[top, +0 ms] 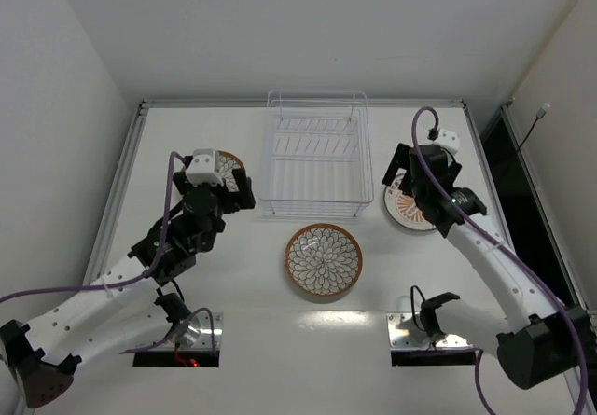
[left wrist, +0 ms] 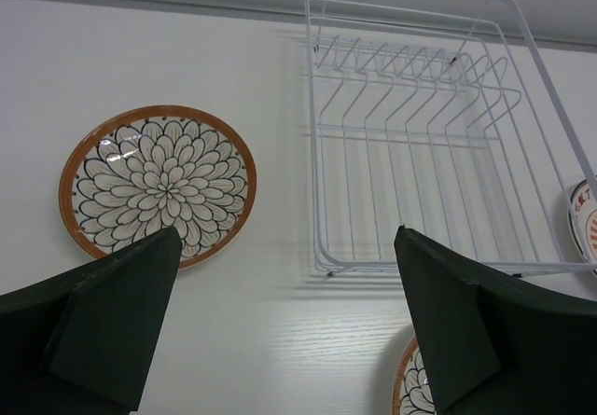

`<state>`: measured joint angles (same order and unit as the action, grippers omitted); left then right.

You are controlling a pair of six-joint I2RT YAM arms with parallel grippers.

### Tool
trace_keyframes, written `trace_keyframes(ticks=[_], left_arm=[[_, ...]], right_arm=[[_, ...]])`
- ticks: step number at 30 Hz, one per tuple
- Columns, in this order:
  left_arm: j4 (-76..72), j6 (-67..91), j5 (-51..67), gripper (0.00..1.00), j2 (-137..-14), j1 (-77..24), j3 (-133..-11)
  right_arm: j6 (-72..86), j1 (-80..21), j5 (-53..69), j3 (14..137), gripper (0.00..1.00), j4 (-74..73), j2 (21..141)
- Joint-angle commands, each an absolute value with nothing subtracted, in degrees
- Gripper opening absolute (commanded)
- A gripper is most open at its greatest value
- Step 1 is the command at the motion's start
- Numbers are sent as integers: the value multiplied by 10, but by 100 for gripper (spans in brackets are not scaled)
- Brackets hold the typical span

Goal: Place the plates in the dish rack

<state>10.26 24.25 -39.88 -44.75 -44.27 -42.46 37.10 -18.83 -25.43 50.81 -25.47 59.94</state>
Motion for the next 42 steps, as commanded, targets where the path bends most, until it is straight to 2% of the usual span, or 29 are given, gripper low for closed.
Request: trace_keyframes(ticks=[1, 6, 9, 16, 18, 26, 31, 34, 36, 38, 40, 42], left_arm=[[87, 243, -417, 99, -431, -439, -425], [92, 238, -417, 99, -437, -439, -425], [92, 238, -417, 99, -437, -439, -425], [98, 233, -411, 99, -454, -439, -430], [98, 233, -411, 99, -454, -439, -430], [98, 233, -406, 99, -454, -439, -430], [98, 233, -406, 99, -460, -439, -430], [98, 233, -406, 99, -460, -439, -430], [98, 233, -406, 99, -460, -439, -430], [98, 233, -406, 99, -460, -439, -430], [98, 233, -406, 99, -465, -439, -435], [98, 233, -400, 99, -465, -439, -435]], right_arm=[[368, -173, -348, 541, 100, -333, 629], [369, -144, -308, 473, 100, -293, 614], [354, -59, -207, 426, 100, -235, 608], [333, 178, 73, 369, 100, -152, 685], [339, 213, 132, 353, 100, -120, 707], [369, 303, 213, 309, 96, -62, 780], [414, 330, 300, 272, 73, 27, 816], [433, 335, 322, 266, 70, 47, 851], [455, 341, 336, 260, 58, 71, 865], [472, 346, 330, 252, 53, 85, 865], [472, 346, 330, 247, 42, 85, 860], [478, 346, 330, 247, 40, 85, 860]])
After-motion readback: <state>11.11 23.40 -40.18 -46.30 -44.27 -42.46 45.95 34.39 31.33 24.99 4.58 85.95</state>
